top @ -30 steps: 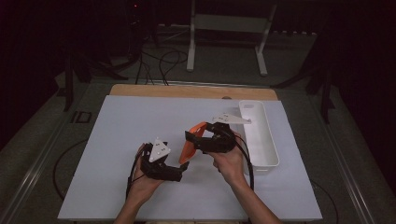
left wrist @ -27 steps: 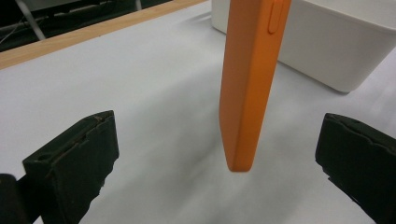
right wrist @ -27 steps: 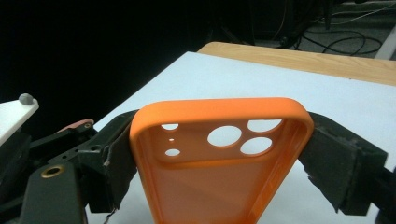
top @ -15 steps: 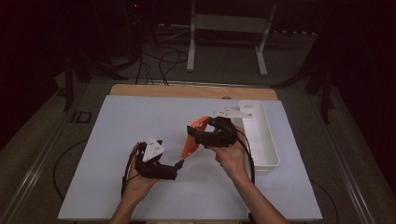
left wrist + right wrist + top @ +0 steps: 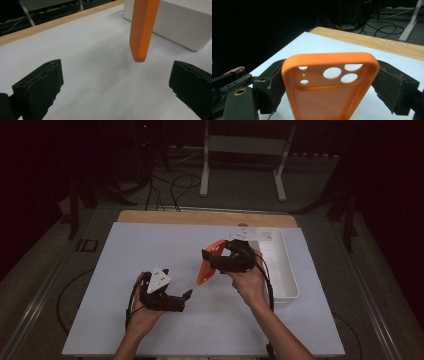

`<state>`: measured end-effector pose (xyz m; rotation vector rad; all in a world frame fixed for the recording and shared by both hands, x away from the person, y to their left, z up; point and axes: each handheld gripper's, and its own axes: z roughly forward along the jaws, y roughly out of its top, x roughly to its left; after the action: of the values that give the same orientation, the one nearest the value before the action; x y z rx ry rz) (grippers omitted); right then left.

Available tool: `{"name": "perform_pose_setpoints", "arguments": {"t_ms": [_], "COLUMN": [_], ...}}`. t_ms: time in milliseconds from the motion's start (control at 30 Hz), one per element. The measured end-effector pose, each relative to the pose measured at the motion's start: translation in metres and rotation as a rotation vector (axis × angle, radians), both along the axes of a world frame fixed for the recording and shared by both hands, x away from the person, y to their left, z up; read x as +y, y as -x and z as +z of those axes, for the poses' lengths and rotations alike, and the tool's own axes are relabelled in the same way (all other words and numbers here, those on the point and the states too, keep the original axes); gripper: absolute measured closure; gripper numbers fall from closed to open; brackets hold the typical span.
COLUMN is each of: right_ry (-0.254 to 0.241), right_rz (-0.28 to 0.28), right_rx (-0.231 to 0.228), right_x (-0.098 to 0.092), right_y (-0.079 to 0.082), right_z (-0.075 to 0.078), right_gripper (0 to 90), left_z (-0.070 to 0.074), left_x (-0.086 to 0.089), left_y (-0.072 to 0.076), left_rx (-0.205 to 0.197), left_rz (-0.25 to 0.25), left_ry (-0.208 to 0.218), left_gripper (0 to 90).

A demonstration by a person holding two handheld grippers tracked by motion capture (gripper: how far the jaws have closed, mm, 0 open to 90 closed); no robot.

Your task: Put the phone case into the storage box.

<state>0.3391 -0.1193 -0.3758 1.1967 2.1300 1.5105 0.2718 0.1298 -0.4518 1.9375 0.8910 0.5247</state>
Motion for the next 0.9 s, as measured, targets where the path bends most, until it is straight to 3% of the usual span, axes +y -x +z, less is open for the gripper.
{"name": "perform_pose_setpoints", "arguments": {"t_ms": [900], "right_ry": [0.021], "right_rz": [-0.05], "right_rx": [-0.008], "right_x": [-0.012], "right_y": [-0.017], "right_z": [0.011], "right_gripper": [16.9], "left_z": [-0.007], "left_x": [0.019], "left_y": [0.001], "left_rx": [0.004], "left_rz": [0.034], "left_ry": [0.005], "left_gripper": [0.1]}}
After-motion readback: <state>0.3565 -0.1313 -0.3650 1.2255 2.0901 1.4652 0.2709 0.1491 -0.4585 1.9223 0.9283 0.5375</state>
